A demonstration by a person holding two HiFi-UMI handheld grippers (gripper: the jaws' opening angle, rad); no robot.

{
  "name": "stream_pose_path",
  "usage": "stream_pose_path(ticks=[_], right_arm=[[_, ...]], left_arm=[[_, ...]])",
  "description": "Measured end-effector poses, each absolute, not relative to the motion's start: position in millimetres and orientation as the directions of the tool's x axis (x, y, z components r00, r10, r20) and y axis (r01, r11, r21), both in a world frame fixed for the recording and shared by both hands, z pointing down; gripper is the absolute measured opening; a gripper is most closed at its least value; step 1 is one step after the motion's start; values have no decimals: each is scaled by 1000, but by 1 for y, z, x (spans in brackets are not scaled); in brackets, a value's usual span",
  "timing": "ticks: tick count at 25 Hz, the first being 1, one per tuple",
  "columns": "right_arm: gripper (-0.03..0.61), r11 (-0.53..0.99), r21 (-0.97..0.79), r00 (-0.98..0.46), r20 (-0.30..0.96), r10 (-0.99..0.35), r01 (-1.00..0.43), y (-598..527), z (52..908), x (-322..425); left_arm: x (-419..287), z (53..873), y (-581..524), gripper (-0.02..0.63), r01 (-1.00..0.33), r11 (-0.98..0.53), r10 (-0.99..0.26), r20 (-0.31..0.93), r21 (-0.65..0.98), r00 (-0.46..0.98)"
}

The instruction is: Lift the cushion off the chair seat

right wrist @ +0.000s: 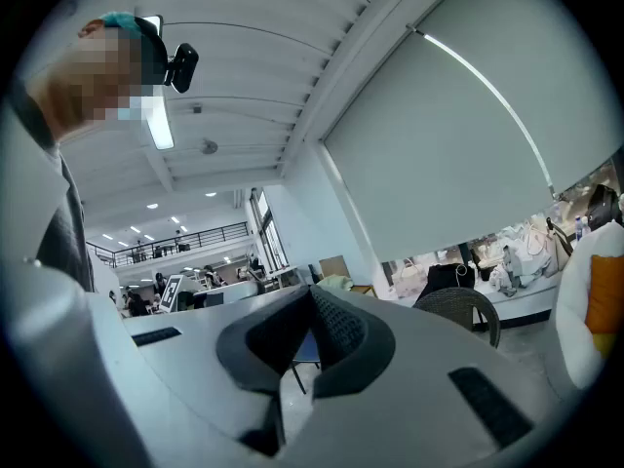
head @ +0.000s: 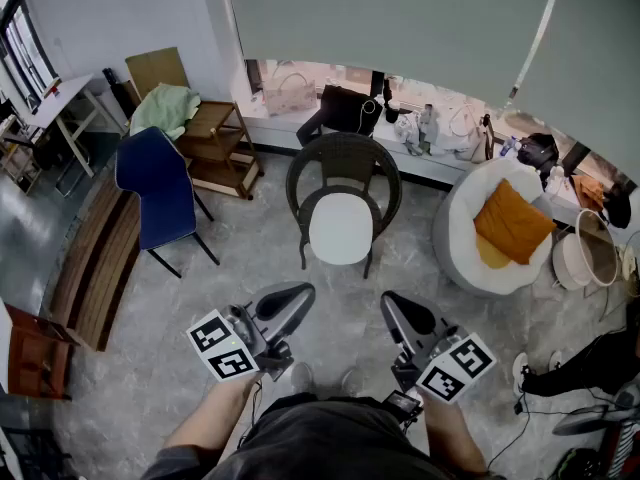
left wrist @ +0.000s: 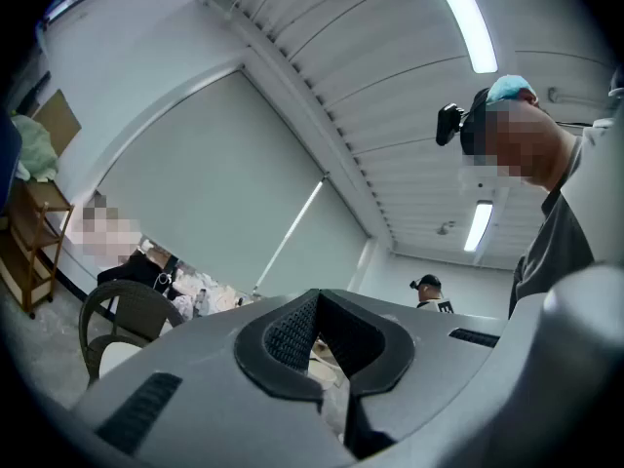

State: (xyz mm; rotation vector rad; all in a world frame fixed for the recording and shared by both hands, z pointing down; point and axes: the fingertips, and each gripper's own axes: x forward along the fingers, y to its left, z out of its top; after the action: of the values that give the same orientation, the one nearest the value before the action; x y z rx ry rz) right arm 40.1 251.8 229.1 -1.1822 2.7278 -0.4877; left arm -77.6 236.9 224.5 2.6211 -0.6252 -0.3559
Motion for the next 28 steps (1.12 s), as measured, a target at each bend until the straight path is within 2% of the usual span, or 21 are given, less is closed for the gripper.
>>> stream_pose_path(ticks=[28], right_arm=[[6,664,-375,-710,-22,-704,-647,254,243,111]], left_arm=[[-14,229,247,9,-432,-804,-521,-135,410,843]])
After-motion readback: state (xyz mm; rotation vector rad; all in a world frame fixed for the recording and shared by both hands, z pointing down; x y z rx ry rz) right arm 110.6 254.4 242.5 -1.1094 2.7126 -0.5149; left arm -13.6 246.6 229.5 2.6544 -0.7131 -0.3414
